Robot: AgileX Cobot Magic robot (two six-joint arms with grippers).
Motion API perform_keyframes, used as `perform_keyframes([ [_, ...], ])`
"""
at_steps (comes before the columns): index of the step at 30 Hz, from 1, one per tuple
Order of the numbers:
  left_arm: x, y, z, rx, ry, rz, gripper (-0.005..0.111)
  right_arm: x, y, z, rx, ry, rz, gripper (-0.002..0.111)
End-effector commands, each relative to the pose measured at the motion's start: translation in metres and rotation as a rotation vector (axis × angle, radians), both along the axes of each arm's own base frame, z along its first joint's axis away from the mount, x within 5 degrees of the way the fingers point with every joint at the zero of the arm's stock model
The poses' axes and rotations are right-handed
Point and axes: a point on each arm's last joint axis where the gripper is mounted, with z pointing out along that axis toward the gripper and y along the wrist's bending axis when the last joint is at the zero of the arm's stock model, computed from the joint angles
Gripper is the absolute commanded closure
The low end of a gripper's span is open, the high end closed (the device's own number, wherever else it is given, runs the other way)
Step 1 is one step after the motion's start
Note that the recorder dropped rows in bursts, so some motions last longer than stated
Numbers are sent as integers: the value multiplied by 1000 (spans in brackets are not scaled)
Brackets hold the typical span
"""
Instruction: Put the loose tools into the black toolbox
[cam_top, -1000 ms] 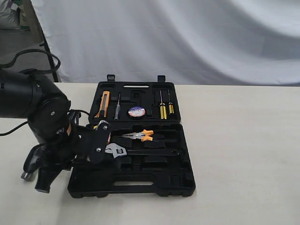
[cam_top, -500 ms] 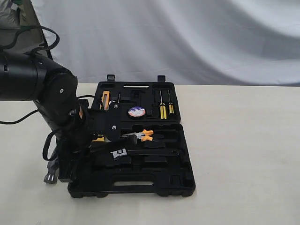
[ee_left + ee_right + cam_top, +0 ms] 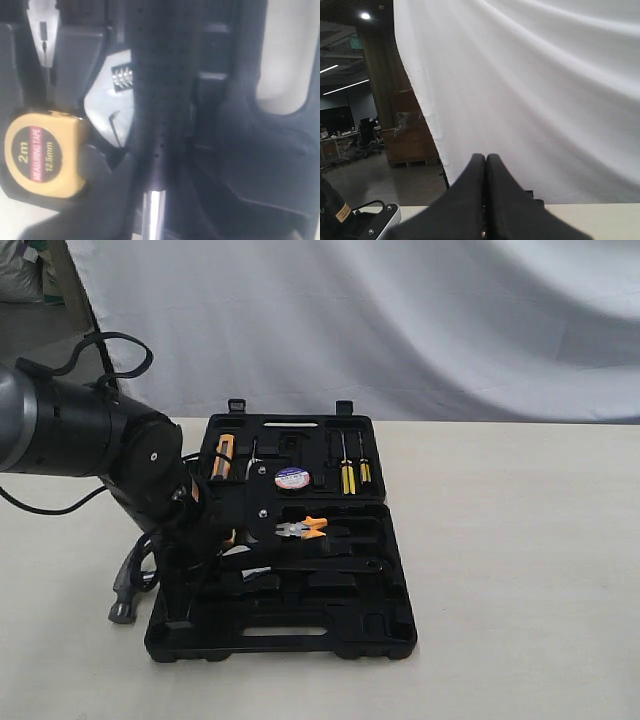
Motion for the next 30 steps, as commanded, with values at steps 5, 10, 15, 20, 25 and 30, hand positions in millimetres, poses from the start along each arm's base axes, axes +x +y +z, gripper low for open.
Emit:
perform_keyframes([
  [5, 2, -5, 2, -33, -17, 17, 88, -1, -1, 0, -8, -16, -5, 108],
  [10, 2, -5, 2, -32, -19, 16, 67, -1, -1, 0, -8, -16, -5, 108],
  [15, 2, -5, 3, -35, -21, 22, 54, -1, -1, 0, -8, -16, -5, 108],
  [20, 2, -2, 9, -14, -43, 5, 52, -1, -1, 0, -8, -16, -5, 108],
  [25, 0, 15, 28, 5, -55, 16, 52, -1, -1, 0, -7, -17, -6, 108],
  [30, 0, 56, 45, 63, -32, 97, 52, -1, -1, 0, -7, -17, -6, 108],
])
